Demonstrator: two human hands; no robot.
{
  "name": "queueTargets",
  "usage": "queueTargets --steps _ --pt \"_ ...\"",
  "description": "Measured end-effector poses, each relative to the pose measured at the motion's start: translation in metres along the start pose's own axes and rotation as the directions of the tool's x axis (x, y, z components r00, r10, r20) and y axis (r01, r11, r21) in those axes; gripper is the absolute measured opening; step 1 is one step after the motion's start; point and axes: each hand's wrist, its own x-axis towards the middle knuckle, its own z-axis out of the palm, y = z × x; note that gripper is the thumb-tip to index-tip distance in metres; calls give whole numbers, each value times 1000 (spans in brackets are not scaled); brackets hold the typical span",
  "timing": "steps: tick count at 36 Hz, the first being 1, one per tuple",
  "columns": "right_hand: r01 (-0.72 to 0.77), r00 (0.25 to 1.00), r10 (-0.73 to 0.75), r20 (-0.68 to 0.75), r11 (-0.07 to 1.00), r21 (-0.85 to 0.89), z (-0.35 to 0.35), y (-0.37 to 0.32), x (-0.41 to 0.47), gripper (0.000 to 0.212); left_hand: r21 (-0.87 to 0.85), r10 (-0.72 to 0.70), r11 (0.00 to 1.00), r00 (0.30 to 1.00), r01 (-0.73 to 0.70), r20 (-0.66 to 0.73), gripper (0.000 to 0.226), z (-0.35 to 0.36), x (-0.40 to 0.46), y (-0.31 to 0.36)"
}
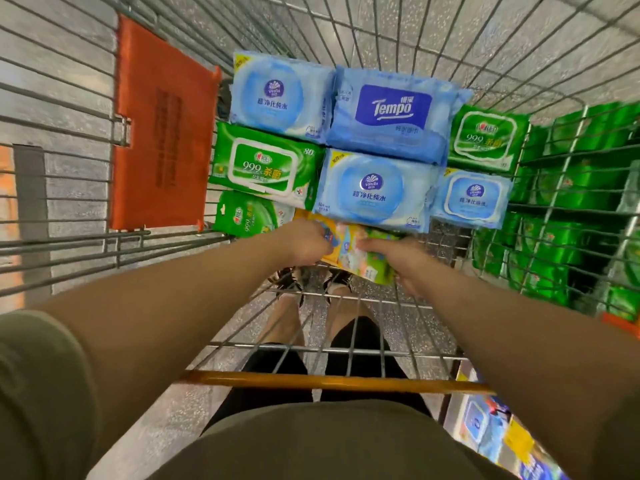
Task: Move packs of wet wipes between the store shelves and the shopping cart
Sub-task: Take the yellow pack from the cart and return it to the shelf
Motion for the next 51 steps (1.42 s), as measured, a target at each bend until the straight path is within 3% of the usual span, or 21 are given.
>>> queueTargets --steps 3,6,9,13,17,19,22,25,28,31,36,39,44,46,51 --pt "-7 1000 7 -7 1000 -3 5 -14 -24 47 -52 -2 999 999 4 38 31 -3 -13 2" --pt "-47 999 47 -10 999 0 8 -24 -46 49 -97 -11 995 996 19 85 36 -7 -36 11" --pt "-77 997 77 -9 997 12 7 -35 -75 45 -149 -16 988 996 29 86 21 -9 -59 20" --pt "-88 996 89 -14 996 25 0 -47 -114 45 -218 -54 974 998 58 22 41 -11 -90 29" --pt "-64 998 64 -7 998 30 -13 -56 -159 40 -274 -65 960 997 54 -30 39 -20 -128 39" --pt "-38 999 38 4 996 82 -19 -59 -183 38 -381 -71 923 996 47 -49 41 -20 -143 40" --pt "59 998 -59 -10 975 213 -25 -57 -220 37 -502 -46 863 998 56 32 50 -18 -173 46" --pt "177 984 -174 -40 910 375 -24 -51 -259 36 -654 29 757 997 22 66 63 -15 -196 54" --pt "285 955 -282 -92 784 551 -16 -44 -295 42 -817 122 576 991 -29 51 76 -15 -219 70" --pt "395 903 -396 -169 606 690 -4 -38 -333 50 -882 299 448 954 -148 -9 47 -14 -244 92" --pt "549 785 -531 -318 358 755 7 -20 -394 44 -871 425 322 879 -370 -216 62 -13 -294 123" --pt "625 736 -536 -415 299 722 1 -3 -423 46 -854 503 286 826 -435 -252 78 -9 -325 140" --pt "784 618 -486 -618 330 525 -26 41 -474 78 -738 670 337 699 -585 -248 87 11 -374 166" --pt "822 569 -500 -653 316 474 -39 65 -498 70 -676 732 364 646 -641 -218 90 26 -394 178" --pt "896 443 -476 -759 235 376 -61 130 -555 25 -619 832 436 555 -653 1 86 87 -448 201"
